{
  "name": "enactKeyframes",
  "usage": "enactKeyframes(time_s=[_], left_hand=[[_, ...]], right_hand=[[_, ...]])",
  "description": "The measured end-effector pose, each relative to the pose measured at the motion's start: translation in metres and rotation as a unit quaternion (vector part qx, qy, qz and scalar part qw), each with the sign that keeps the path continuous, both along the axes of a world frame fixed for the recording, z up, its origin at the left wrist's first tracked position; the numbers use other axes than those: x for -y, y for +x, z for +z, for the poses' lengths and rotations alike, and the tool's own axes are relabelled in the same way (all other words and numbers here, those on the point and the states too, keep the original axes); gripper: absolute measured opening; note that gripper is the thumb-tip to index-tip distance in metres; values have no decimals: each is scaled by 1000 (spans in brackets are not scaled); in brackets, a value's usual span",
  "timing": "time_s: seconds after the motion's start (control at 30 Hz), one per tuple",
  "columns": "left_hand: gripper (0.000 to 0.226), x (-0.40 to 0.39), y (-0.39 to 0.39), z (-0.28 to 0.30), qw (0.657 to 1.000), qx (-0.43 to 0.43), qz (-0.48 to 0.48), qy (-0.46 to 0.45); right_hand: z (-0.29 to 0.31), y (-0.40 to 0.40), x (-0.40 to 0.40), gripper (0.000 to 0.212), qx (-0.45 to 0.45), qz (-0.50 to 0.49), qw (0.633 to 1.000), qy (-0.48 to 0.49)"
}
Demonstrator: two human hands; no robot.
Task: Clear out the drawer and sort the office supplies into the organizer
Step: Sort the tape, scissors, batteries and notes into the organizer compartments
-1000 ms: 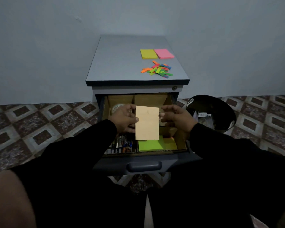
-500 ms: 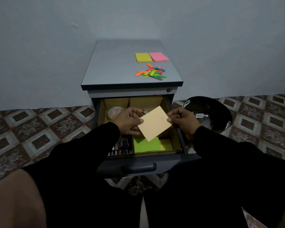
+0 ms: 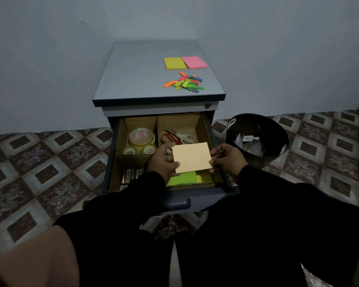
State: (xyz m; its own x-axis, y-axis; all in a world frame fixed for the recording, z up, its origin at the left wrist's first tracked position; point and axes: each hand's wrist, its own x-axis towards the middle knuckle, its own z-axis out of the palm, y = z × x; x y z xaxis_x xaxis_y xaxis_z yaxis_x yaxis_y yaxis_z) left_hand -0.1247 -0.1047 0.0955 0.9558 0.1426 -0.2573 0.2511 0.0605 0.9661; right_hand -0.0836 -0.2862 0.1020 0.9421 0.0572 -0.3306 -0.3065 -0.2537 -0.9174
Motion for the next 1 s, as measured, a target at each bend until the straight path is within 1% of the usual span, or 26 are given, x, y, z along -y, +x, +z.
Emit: enactKeyframes(time_s=[0.1,0.2,0.33,0.43,0.57,0.67,0.73,0.8,0.87,1.0], left_hand=[[38,1,2,-6,999,-36,-26,24],[41,-1,6,-13,994,-85,-54,45],[45,1,9,-17,989,-110,-81,56],[44,4,10,-18,987,-130,-82,42],[46,6,11,-24,985,-139,-85,58],[46,6,14,-26,983,-141,-90,75],[46,7,16,-26,981,-145,-93,86],[45,9,18,-27,979,-149,-97,97],[43,12,22,-29,978,-152,-97,103],[33,15,25,-32,973,-168,-81,138]], right_hand=[[-6,2,1,29,0,11,998,-60],[-8,6,5,29,4,31,991,-128],[-6,7,12,27,-43,55,992,-105],[-5,8,15,27,-49,61,991,-106],[-9,14,19,27,-13,58,986,-154],[-11,17,24,23,21,61,978,-196],[-13,18,27,27,44,78,967,-239],[-14,19,29,37,64,96,957,-268],[-16,18,29,47,74,111,956,-261],[-16,14,31,51,66,114,967,-216]])
